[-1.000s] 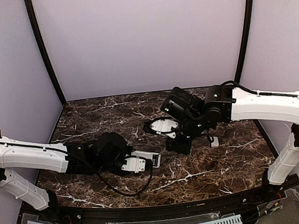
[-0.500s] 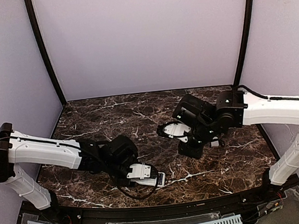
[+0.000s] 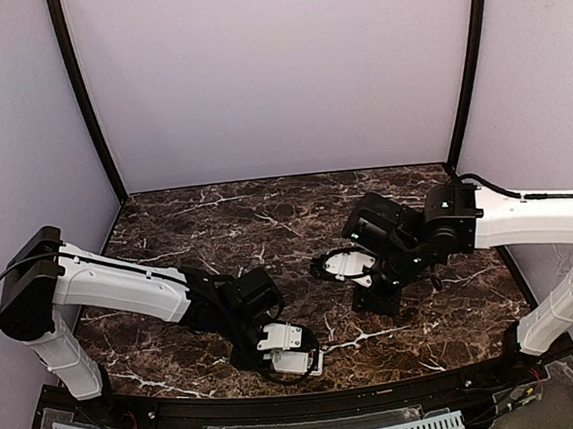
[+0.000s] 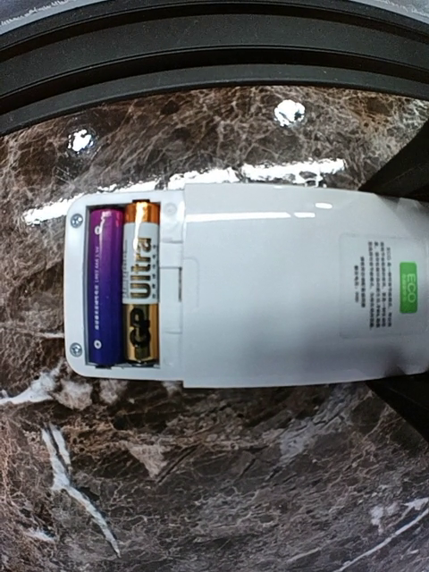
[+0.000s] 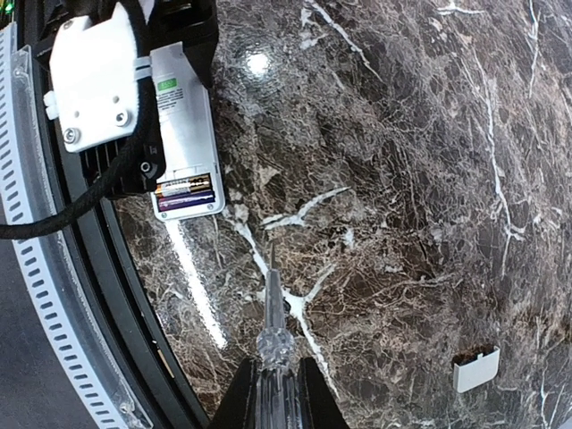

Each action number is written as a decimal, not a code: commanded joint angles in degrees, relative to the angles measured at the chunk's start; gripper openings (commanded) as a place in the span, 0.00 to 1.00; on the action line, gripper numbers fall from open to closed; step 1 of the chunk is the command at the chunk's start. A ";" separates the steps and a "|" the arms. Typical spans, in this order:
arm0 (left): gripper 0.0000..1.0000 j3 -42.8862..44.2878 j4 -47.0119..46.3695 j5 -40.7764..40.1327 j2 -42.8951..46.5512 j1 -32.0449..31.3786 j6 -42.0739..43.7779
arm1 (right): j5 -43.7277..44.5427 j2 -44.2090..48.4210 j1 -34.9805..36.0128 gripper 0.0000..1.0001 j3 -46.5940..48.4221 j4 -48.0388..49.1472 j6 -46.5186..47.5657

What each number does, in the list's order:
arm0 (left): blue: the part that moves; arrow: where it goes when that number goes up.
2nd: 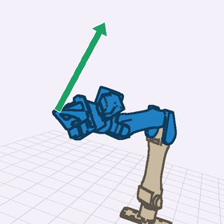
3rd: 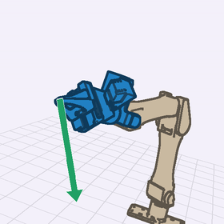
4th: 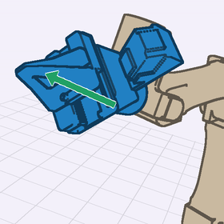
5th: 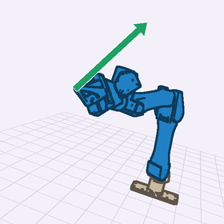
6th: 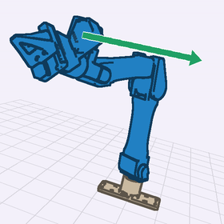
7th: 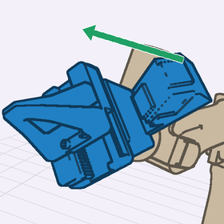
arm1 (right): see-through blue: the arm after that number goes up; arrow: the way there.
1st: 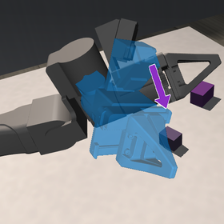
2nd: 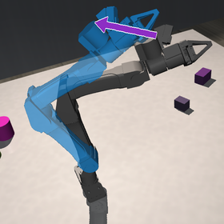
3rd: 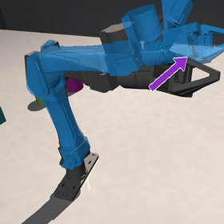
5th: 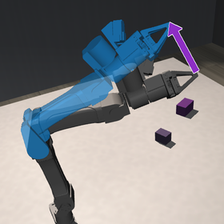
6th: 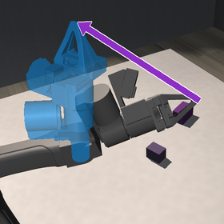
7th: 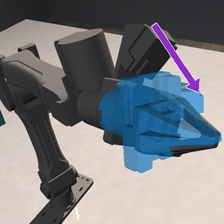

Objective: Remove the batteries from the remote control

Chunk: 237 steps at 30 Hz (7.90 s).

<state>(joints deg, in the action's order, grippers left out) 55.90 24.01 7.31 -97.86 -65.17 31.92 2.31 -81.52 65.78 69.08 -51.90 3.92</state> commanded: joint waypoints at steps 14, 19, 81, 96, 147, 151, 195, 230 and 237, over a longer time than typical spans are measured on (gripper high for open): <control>0.99 -7.52 -8.34 -10.09 13.80 -0.31 -6.64 | -2.53 -2.39 0.53 0.00 3.86 0.75 8.87; 0.98 -17.41 -18.73 -19.67 22.78 -0.31 -11.73 | -3.33 -2.02 0.49 0.00 4.84 0.76 9.71; 0.12 -1.01 -9.00 17.07 -2.84 10.67 22.61 | -10.47 5.54 0.49 0.00 -3.82 2.50 2.76; 0.00 -0.67 -8.64 14.72 -0.31 10.31 22.03 | -6.92 -8.59 0.38 0.00 5.03 -1.93 12.24; 0.00 -1.25 -7.68 13.46 -0.51 9.71 22.31 | -7.79 -15.60 -1.79 0.00 5.48 4.06 16.97; 0.00 -1.31 -7.68 13.36 -0.65 9.62 22.31 | -6.20 -15.53 -1.96 0.00 5.44 3.96 16.91; 0.00 -2.26 -12.93 5.81 1.18 9.53 22.27 | -13.65 -18.52 -0.94 0.00 7.69 2.07 18.84; 0.00 -9.66 -26.65 -5.41 6.29 8.29 26.06 | -29.73 -20.22 -7.32 0.00 8.35 1.57 17.89; 0.00 -10.33 -28.04 -6.46 6.71 8.12 26.49 | -30.49 -20.47 -8.55 0.00 7.35 2.75 17.24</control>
<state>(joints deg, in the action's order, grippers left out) 45.91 2.94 7.16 -93.71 -57.78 58.41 -23.05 -101.08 56.80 78.72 -47.70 22.24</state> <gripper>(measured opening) 0.571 0.115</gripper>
